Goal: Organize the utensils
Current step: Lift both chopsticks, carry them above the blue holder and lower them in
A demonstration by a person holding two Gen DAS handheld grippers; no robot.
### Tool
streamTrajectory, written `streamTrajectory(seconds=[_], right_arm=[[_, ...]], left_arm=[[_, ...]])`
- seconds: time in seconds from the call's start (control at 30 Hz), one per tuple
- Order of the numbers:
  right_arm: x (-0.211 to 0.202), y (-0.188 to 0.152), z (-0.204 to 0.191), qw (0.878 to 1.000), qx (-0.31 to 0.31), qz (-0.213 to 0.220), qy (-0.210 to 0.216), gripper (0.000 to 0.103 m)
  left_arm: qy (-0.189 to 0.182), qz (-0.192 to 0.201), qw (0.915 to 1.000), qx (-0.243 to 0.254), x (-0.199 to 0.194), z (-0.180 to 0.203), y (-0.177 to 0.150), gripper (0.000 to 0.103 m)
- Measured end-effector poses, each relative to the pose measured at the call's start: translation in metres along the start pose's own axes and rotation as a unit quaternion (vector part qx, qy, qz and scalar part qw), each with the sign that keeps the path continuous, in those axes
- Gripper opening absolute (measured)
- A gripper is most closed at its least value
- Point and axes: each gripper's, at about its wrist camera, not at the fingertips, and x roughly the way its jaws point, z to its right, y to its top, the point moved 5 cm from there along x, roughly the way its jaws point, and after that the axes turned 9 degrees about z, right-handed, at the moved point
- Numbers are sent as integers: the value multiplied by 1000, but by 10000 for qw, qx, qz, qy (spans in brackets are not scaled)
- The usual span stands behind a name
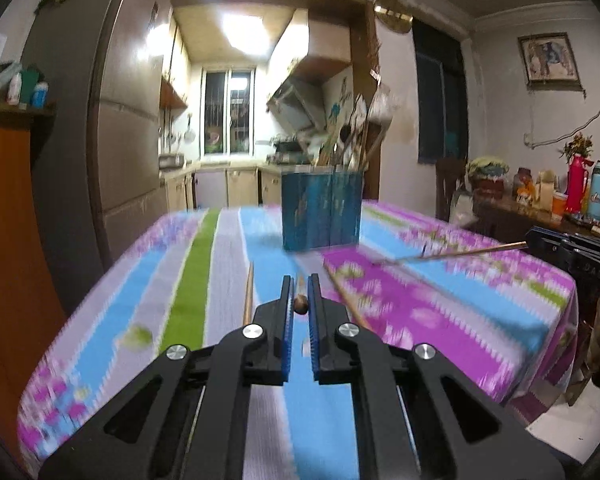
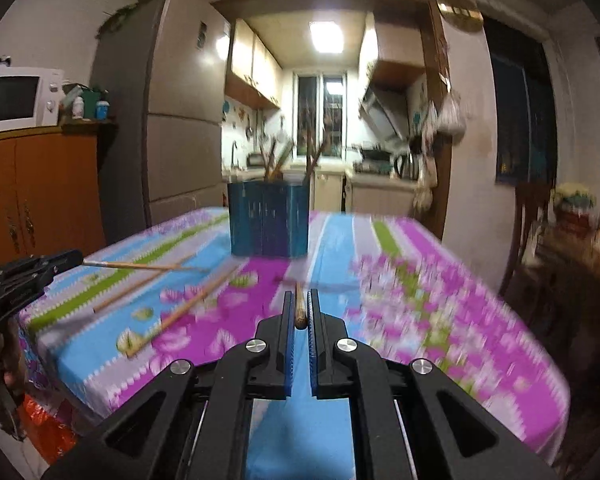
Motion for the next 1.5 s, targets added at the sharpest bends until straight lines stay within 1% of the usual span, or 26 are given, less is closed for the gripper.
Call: streamTrajectory(seconds=[0.13, 0.23, 0.33, 0.43, 0.53, 0.7, 1.03, 1.23, 1.5], right_arm=[[-1, 39, 3, 9989, -320, 320, 127, 7], [1, 63, 4, 9976, -443, 470, 247, 7], [10, 87, 7, 9965, -496, 545, 405, 7], [28, 105, 15, 9966, -361, 470, 570, 7], [44, 113, 24, 9970, -233, 355, 655, 7], [62, 123, 31, 9968, -247, 245, 715, 7], [84, 130, 28, 9959, -340, 96, 829, 7], [84, 139, 26, 9953, -364, 118, 884, 7], [87, 174, 27, 9940, -390, 291, 976, 7]], left_arm=[[-125, 313, 9993, 134, 10, 7, 35, 5], [-256, 479, 9983, 220, 23, 13, 58, 6], [-399, 501, 9978, 187, 45, 17, 81, 6], [-485, 487, 9974, 206, 62, 23, 94, 6], [-568, 431, 9971, 263, 78, 31, 103, 6], [-617, 343, 9969, 352, 90, 39, 109, 6], [-566, 195, 9973, 414, 101, 37, 118, 6], [-474, 239, 9977, 417, 100, 31, 133, 6], [-444, 297, 9977, 421, 101, 26, 163, 6]])
